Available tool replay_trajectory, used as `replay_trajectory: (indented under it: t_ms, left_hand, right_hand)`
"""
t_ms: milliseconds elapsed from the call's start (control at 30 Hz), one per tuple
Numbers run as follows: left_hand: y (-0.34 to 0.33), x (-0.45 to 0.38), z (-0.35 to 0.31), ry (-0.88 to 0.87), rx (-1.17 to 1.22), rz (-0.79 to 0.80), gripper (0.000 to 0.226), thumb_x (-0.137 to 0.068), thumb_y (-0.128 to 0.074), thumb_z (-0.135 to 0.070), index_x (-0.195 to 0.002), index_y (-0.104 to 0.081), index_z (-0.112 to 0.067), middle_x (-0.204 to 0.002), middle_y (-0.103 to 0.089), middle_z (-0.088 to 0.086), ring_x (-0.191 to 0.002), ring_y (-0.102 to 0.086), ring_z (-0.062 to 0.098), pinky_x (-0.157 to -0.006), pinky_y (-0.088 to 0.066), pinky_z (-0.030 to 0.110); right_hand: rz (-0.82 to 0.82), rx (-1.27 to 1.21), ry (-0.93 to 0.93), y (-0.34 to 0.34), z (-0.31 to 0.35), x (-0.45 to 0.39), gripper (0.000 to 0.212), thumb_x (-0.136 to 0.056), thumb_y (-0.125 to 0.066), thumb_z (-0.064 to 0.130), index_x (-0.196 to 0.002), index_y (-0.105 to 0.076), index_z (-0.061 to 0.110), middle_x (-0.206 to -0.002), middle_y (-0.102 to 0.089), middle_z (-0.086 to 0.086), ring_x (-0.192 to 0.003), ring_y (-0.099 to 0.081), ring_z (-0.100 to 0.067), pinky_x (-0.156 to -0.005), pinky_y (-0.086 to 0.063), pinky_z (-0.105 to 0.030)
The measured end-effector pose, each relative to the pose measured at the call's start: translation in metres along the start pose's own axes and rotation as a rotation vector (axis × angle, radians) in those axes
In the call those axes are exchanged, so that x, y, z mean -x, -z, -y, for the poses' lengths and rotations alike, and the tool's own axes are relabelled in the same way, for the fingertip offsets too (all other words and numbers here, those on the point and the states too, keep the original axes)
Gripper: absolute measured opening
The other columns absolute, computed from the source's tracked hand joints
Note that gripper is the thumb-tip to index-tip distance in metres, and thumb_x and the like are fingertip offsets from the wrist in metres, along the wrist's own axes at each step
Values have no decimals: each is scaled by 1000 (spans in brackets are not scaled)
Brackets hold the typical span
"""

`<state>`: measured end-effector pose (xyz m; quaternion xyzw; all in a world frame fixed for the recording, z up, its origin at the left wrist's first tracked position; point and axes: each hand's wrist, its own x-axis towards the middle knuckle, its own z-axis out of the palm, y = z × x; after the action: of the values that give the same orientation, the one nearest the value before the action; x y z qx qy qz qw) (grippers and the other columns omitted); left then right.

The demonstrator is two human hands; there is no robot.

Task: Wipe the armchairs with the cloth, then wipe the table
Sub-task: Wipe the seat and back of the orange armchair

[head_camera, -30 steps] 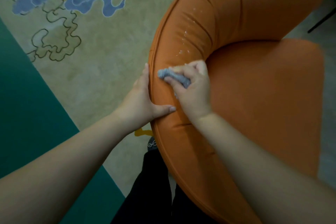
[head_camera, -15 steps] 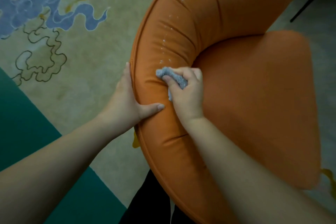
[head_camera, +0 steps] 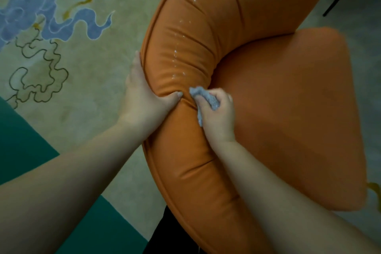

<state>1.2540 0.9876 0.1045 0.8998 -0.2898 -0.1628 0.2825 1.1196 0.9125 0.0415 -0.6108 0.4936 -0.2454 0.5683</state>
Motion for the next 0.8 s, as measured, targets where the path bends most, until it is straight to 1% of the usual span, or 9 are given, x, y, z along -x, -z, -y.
replay_trajectory:
  t_ms: [100, 133, 167, 267, 300, 467, 600, 700, 800]
  left_hand:
    - [-4, 6, 1, -1, -43, -72, 112, -64, -73, -60, -151, -10, -29, -153, -27, -2, -137, -30, 16, -101, -22, 25]
    - [-5, 6, 2, -8, -51, -86, 110, -65, -71, -61, -151, -10, -29, -153, -28, -1, -137, -30, 17, -101, -23, 25]
    - [-6, 6, 2, -14, -54, -94, 109, -66, -71, -61, -151, -11, -28, -153, -28, -1, -137, -31, 17, -101, -23, 25]
    - [-8, 6, 2, -8, -62, -98, 107, -67, -71, -61, -151, -11, -29, -152, -30, 0, -136, -33, 18, -100, -24, 25]
    - [-8, 6, 3, -7, -65, -98, 106, -68, -71, -61, -150, -11, -30, -152, -30, -1, -136, -33, 18, -99, -24, 25]
    - [-7, 8, 2, -15, -41, -89, 106, -68, -71, -60, -151, -11, -31, -152, -29, -2, -135, -30, 14, -101, -23, 24]
    - [-7, 9, 2, -13, -28, -99, 107, -66, -73, -58, -151, -15, -29, -151, -32, -1, -133, -30, 11, -101, -22, 20]
    - [-7, 9, 2, -4, -17, -91, 108, -65, -70, -60, -151, -15, -27, -152, -32, -1, -134, -29, 10, -102, -21, 19]
    - [-5, 9, 1, -22, -11, -69, 108, -66, -71, -55, -152, -13, -25, -154, -27, -1, -138, -26, 11, -105, -18, 19]
  right_hand:
    - [90, 53, -174, 21, -21, 10, 11, -84, -68, 25, -83, -63, 15, -91, -64, -13, -92, -60, -20, -87, -49, -42]
    - [89, 29, -171, 21, -18, 9, 10, -84, -68, 26, -83, -63, 17, -90, -65, -12, -93, -60, -24, -87, -49, -46]
    - [76, -3, -135, 17, -10, 7, 9, -83, -67, 30, -83, -63, 22, -91, -64, -10, -93, -61, -22, -88, -49, -43]
    - [83, -57, 23, -1, 15, -2, 10, -75, -68, 38, -82, -61, 35, -98, -55, 6, -89, -57, 4, -81, -42, -7]
    - [90, -43, 38, -3, 14, -3, 11, -77, -69, 35, -83, -61, 36, -99, -53, 6, -89, -55, 8, -79, -39, -3]
    - [47, 52, -186, 18, -20, -4, 11, -86, -67, 25, -91, -63, 16, -106, -60, -13, -86, -55, -1, -77, -44, -13]
    - [-9, -104, 161, -11, 30, -17, 15, -80, -68, 30, -92, -62, 36, -103, -53, 3, -92, -54, 4, -84, -39, -5]
    - [82, 2, 446, -33, 61, -51, 22, -75, -75, 16, -97, -70, 15, -100, -48, -5, -93, -54, -8, -90, -40, -11]
    - [44, 31, 402, -35, 68, -86, 20, -75, -77, 13, -94, -70, 9, -100, -46, -8, -95, -54, -16, -90, -41, -15]
